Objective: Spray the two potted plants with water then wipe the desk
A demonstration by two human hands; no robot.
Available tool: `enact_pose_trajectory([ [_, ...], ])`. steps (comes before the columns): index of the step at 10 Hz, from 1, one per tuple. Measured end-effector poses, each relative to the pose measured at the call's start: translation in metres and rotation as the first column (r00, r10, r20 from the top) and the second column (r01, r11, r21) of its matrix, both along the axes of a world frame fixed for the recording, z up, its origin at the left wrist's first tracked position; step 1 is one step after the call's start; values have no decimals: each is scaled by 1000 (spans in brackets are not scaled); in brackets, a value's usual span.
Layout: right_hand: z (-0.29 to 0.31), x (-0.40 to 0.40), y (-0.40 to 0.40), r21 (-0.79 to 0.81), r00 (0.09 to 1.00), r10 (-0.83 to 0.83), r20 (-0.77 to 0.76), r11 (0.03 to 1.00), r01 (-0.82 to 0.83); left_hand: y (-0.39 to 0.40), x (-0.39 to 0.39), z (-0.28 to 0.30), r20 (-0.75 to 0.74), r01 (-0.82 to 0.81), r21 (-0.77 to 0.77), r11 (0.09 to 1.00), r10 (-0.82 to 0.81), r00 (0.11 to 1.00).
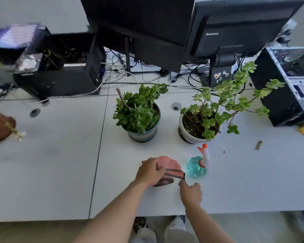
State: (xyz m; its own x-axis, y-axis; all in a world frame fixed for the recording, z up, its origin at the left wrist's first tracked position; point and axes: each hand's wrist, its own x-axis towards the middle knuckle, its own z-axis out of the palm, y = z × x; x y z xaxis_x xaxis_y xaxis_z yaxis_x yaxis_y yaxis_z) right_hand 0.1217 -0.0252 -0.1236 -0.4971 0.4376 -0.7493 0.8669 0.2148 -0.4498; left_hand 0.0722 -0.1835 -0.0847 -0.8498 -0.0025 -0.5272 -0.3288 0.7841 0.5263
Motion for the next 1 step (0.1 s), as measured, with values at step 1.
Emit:
enact_pose_trajectory([
  [1,46,-29,-42,-225,982,162,-100,958,-180,-16,-16,42,66,14,214,977,-28,997],
])
